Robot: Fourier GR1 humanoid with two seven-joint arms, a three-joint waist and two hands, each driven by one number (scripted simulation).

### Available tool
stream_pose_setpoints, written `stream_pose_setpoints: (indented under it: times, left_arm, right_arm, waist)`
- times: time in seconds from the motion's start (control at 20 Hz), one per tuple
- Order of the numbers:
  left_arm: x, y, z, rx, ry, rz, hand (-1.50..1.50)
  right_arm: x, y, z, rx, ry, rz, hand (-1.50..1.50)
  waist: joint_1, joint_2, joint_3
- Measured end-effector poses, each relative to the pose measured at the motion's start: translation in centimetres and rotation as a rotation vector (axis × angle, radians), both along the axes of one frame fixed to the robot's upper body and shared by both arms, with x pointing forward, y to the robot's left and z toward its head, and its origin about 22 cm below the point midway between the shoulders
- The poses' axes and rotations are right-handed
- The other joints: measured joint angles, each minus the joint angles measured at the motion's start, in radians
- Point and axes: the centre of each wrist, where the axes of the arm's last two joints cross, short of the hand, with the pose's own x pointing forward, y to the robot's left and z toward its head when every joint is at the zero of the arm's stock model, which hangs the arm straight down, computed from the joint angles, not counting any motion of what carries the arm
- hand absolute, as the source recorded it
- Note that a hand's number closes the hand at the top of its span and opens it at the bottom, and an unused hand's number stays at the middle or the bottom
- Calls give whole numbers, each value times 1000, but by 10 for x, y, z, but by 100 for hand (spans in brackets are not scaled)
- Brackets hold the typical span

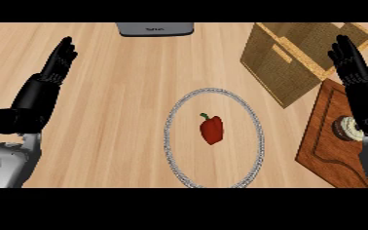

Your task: Pick the bell pepper from the placemat and place it in the basket

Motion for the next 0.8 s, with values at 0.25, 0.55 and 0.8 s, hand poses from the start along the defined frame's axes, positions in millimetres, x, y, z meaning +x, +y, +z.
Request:
stream_pose_setpoints:
  times: [0.25, 0.55, 0.8]
  left_arm:
    - [-1, 1, -20, 0, 124, 46, 0]
    - [-4, -4, -51, -31, 312, 104, 0]
    - [-1, -4, -61, -38, 392, 162, 0]
  right_arm:
    - [9, 24, -20, 208, -29, 230, 150]
    - [7, 104, -30, 482, -273, 677, -150]
    - [-13, 145, -64, 435, -356, 660, -150]
  waist:
    - [40, -3, -18]
    - [66, 9, -11]
    - [31, -3, -16]
